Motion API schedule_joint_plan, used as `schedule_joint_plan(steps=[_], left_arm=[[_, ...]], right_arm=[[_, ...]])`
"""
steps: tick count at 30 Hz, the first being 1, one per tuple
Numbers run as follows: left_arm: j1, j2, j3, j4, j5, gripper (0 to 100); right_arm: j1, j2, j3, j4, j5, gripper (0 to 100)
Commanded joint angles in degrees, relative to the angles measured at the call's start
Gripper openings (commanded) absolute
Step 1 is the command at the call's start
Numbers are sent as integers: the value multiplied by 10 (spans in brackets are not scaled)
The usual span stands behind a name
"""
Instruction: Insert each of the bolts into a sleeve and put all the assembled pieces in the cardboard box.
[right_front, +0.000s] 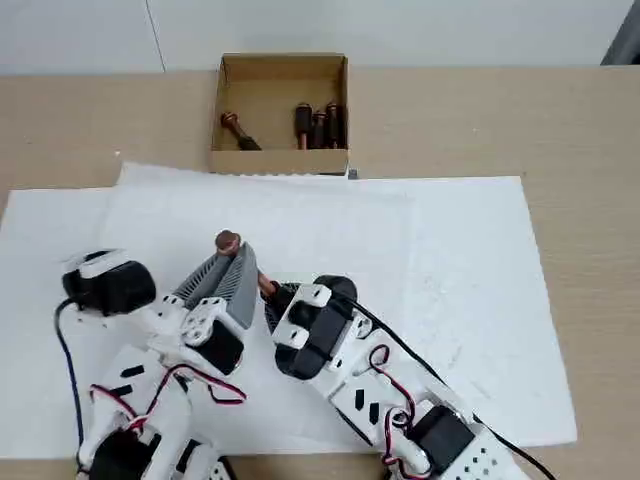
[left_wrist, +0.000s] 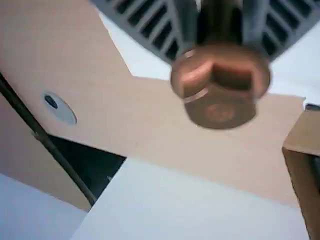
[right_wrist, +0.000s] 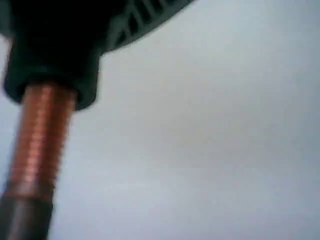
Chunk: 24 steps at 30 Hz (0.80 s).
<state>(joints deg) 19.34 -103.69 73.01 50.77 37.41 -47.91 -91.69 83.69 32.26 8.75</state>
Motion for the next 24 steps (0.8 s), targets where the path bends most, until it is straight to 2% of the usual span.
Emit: schedule_joint_plan(steps=[1, 5, 14, 16, 20, 24], left_arm=[[32, -3, 1, 14, 1, 6], [65, -3, 2, 46, -11, 6], [62, -3, -1, 66, -57, 10], [52, -3, -1, 66, -62, 49], [19, -3, -1, 69, -77, 189], [-6, -3, -2, 69, -97, 206]], right_arm=[[-6, -7, -9, -20, 6, 4], [-6, -7, -9, -20, 6, 4], [-2, -7, -18, -20, 6, 4], [-2, -7, -18, -20, 6, 4], [-2, -7, -17, -20, 6, 4], [-2, -7, -14, -20, 6, 4]])
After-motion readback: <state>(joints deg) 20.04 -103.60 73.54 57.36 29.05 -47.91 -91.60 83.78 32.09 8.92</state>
